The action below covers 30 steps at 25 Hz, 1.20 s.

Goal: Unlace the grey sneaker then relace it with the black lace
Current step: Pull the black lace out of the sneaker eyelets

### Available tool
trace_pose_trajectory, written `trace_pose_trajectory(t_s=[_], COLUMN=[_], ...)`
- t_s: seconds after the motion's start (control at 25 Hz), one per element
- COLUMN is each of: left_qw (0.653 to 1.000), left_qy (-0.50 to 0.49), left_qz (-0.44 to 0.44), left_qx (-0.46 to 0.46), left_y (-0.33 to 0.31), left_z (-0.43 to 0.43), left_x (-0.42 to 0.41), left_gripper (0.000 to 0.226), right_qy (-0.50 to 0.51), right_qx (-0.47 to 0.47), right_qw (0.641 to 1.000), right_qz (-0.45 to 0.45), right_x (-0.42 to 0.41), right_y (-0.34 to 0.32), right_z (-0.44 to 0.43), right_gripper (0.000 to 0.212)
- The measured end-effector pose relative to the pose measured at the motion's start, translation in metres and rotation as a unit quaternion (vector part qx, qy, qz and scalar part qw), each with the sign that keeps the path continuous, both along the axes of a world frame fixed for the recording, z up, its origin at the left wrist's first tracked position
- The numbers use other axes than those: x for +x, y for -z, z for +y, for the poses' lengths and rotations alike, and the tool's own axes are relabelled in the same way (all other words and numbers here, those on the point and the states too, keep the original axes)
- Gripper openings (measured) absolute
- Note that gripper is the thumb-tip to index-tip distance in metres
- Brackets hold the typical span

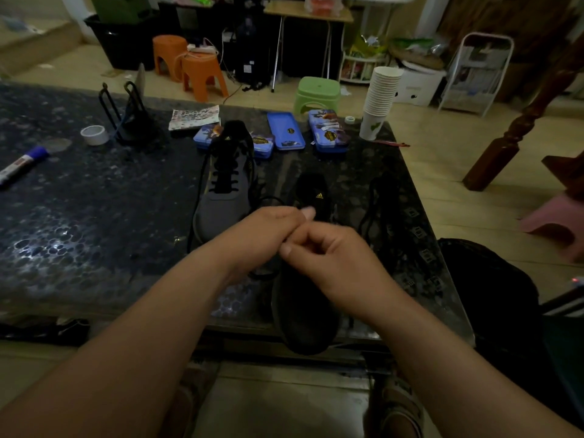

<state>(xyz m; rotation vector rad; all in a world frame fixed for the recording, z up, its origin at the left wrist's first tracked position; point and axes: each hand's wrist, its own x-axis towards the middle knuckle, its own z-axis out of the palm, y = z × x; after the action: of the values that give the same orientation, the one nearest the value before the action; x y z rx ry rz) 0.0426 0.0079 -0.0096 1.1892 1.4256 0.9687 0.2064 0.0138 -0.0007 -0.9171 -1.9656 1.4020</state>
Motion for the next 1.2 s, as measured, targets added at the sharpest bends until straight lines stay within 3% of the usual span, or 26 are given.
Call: trace_pose_trajectory(t_s=[0.12,0.24,0.32,0.4,0.52,0.64,0.8,0.92,1.0,1.08,1.2], left_qw=[0.993,0.971,0.978,0.989,0.981,0.994,0.998,0.996,0.997,1.000,0.998], left_qy=[0.017,-0.031,0.004,0.094,0.181,0.072,-0.001,0.030,0.003,-0.007,0.063], left_qz=[0.114,0.216,0.185,0.097,0.068,0.078,-0.021,0.080,0.082,0.028,0.005], left_qx=[0.023,0.094,0.099,0.063,-0.007,-0.035,-0.064,-0.012,0.000,-0.012,-0.016], left_y=[0.000,-0.006,-0.012,-0.019,-0.017,-0.002,-0.002,-0.002,-0.002,-0.003,-0.007], left_z=[-0.002,-0.006,-0.013,-0.025,-0.036,-0.030,-0.020,-0.021,-0.020,-0.019,-0.028], left_x=[-0.003,-0.005,-0.010,-0.017,-0.019,-0.007,-0.004,0.000,0.002,-0.006,-0.018], left_gripper=[0.022,0.015,0.019,0.019,0.014,0.022,0.039,0.028,0.022,0.020,0.028], right_qy=[0.016,0.139,0.172,0.192,0.203,0.170,0.023,-0.071,-0.028,0.082,0.166], right_qx=[-0.056,-0.228,-0.259,-0.261,-0.253,-0.188,-0.110,-0.031,-0.071,-0.195,-0.281], right_qw=[0.995,0.964,0.950,0.946,0.945,0.967,0.993,0.982,0.985,0.975,0.945], right_qz=[-0.077,-0.010,0.012,0.027,0.037,0.032,-0.046,-0.172,-0.158,-0.073,0.009], right_x=[0.005,0.002,-0.002,-0.007,-0.010,-0.009,-0.004,-0.002,-0.001,-0.001,-0.006], right_y=[0.007,0.006,0.008,0.012,0.011,0.009,0.003,0.007,0.006,0.004,0.008], right_z=[0.003,0.014,0.020,0.020,0.017,0.011,-0.005,-0.014,-0.009,0.005,0.014], right_gripper=[0.018,0.028,0.033,0.038,0.024,0.022,0.024,0.025,0.024,0.027,0.033])
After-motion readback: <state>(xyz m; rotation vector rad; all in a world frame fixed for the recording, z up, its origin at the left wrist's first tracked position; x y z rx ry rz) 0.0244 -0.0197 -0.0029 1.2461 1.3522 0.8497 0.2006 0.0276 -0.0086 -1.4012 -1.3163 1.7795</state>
